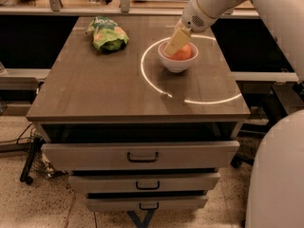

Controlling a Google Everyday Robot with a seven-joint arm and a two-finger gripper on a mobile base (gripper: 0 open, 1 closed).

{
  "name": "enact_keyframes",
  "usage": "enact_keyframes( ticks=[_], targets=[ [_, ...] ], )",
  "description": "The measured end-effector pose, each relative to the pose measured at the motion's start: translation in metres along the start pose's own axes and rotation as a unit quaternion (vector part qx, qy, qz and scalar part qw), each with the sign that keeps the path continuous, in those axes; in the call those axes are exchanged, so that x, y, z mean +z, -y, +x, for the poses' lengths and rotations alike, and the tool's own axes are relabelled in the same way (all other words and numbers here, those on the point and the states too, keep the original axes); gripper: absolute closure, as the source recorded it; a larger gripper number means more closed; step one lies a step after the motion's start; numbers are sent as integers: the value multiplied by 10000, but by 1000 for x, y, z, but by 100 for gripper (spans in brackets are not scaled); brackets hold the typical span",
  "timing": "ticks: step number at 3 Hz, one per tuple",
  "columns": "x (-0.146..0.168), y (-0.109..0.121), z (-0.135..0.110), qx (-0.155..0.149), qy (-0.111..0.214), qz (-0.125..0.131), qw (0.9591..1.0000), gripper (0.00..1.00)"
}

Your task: Pick apple from white bowl and place on counter

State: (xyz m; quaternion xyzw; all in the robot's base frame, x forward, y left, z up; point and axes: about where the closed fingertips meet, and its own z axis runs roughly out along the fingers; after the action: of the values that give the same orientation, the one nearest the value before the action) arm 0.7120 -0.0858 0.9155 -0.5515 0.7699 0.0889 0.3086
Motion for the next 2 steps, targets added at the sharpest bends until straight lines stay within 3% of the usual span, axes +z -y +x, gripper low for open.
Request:
enact_keyframes(
  ticks=[1, 2],
  targets=[
    [1, 1, 6, 33, -30, 5, 10000, 26],
    [2, 1, 12, 71, -70, -5, 10000, 40]
  ],
)
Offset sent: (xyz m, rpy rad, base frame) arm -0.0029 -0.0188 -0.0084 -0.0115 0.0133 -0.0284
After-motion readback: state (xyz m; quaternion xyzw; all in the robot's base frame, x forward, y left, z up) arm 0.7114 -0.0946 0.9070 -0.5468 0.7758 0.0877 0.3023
